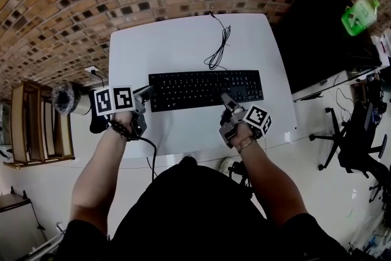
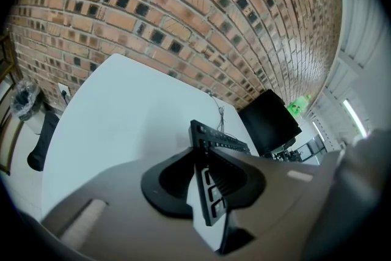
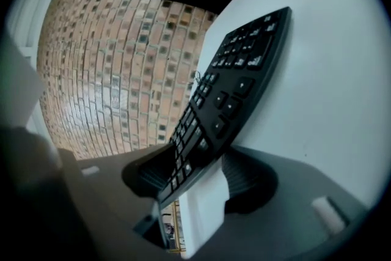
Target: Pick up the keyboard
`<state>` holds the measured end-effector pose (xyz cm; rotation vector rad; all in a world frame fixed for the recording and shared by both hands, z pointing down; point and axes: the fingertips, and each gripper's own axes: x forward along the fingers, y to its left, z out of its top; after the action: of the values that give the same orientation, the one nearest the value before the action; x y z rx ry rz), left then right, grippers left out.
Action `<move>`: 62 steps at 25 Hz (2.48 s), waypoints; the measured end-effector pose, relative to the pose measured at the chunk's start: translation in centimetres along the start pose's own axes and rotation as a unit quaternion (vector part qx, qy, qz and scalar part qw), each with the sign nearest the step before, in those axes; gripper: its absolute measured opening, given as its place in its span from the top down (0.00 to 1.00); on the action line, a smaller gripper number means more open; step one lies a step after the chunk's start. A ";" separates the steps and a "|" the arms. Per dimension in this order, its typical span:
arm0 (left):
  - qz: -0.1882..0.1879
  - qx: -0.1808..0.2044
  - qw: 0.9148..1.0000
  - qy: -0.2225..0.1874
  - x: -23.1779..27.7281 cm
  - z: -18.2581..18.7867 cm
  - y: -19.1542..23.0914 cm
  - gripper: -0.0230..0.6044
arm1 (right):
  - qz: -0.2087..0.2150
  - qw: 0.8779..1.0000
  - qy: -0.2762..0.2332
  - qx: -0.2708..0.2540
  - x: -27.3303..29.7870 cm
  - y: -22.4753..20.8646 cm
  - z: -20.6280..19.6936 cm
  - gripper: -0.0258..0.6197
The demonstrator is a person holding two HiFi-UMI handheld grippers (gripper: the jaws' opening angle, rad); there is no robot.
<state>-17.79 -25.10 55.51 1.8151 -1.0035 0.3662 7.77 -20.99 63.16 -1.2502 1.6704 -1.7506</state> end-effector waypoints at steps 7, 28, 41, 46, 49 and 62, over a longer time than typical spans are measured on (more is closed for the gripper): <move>-0.006 0.007 1.000 0.000 -0.5 -0.5 -1.2 0.84 | 0.044 0.998 -0.031 0.026 1.2 0.6 0.9 0.60; -0.020 -0.009 1.000 -0.011 -1.4 -1.3 -1.3 0.83 | 0.092 0.995 -0.035 -0.002 -0.7 4.3 1.5 0.80; -0.048 0.011 0.995 -0.085 -4.8 1.2 -5.5 0.82 | 0.142 0.985 -0.025 -0.099 -4.5 12.9 3.1 0.81; -0.055 0.018 0.991 -0.117 -6.2 2.0 -7.4 0.82 | 0.175 0.974 -0.022 -0.144 -6.2 16.9 4.0 0.82; -0.059 0.025 0.989 -0.135 -7.1 2.4 -8.7 0.82 | 0.188 0.968 -0.021 -0.166 -7.3 18.6 4.2 0.82; -0.066 0.058 0.976 -0.198 -10.6 2.8 -14.0 0.82 | 0.232 0.940 -0.028 -0.250 -12.5 24.7 5.0 0.82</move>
<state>-13.98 -20.21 38.82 2.0992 -1.1404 -0.0242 11.36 -18.67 35.38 -0.9620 2.2352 -1.0369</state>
